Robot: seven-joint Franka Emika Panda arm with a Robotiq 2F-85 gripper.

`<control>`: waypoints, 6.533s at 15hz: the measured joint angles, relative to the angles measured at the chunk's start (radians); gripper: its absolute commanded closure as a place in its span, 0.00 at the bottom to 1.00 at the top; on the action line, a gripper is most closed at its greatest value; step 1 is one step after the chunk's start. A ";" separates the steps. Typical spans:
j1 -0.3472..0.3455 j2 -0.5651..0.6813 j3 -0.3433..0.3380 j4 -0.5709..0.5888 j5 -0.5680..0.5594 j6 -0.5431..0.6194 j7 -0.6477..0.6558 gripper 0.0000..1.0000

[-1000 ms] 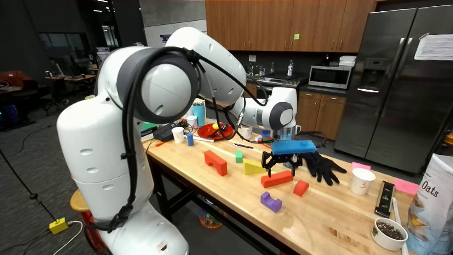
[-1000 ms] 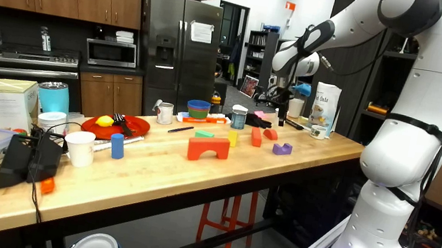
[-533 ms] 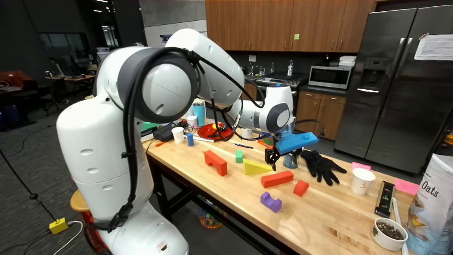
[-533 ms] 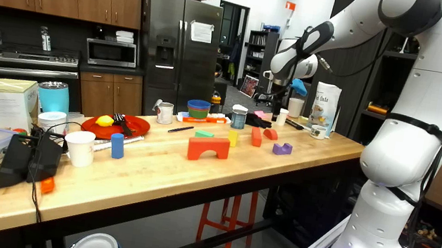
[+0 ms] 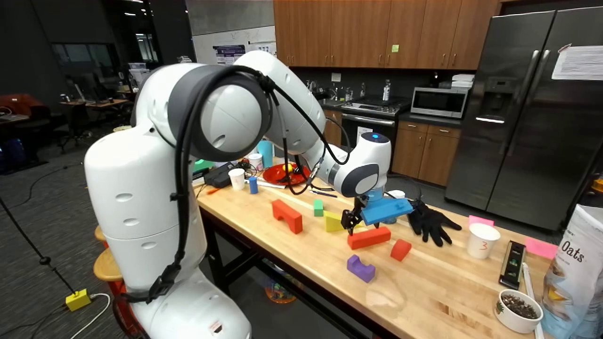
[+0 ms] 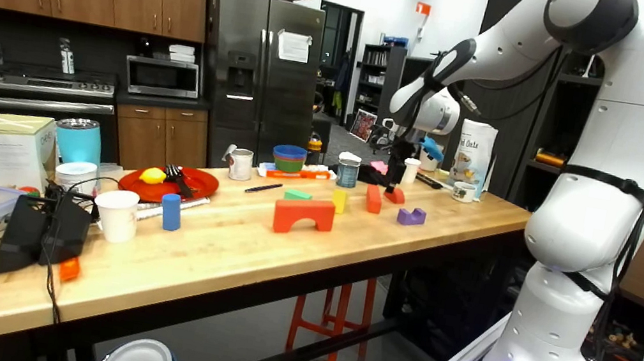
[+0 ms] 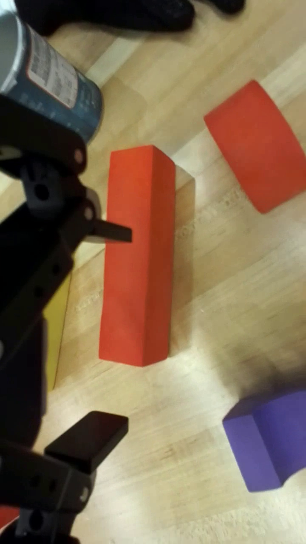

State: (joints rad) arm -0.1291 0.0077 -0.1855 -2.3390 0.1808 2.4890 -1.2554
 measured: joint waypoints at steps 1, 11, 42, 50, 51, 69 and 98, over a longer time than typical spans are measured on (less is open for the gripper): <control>-0.003 0.006 -0.001 -0.001 -0.014 -0.027 0.052 0.00; -0.022 0.017 0.000 0.033 -0.033 -0.199 0.258 0.00; -0.059 0.149 0.010 0.046 1.038 -0.460 -0.240 0.00; -0.011 0.004 0.024 -0.065 0.911 -0.116 -0.141 0.00; -0.007 -0.032 0.029 -0.087 0.868 -0.074 -0.101 0.00; -0.001 -0.188 0.018 -0.159 0.415 -0.059 0.704 0.00; -0.053 0.161 0.024 0.075 0.327 0.113 1.197 0.94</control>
State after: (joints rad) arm -0.1823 0.1691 -0.1611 -2.2644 0.5077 2.6016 -0.0586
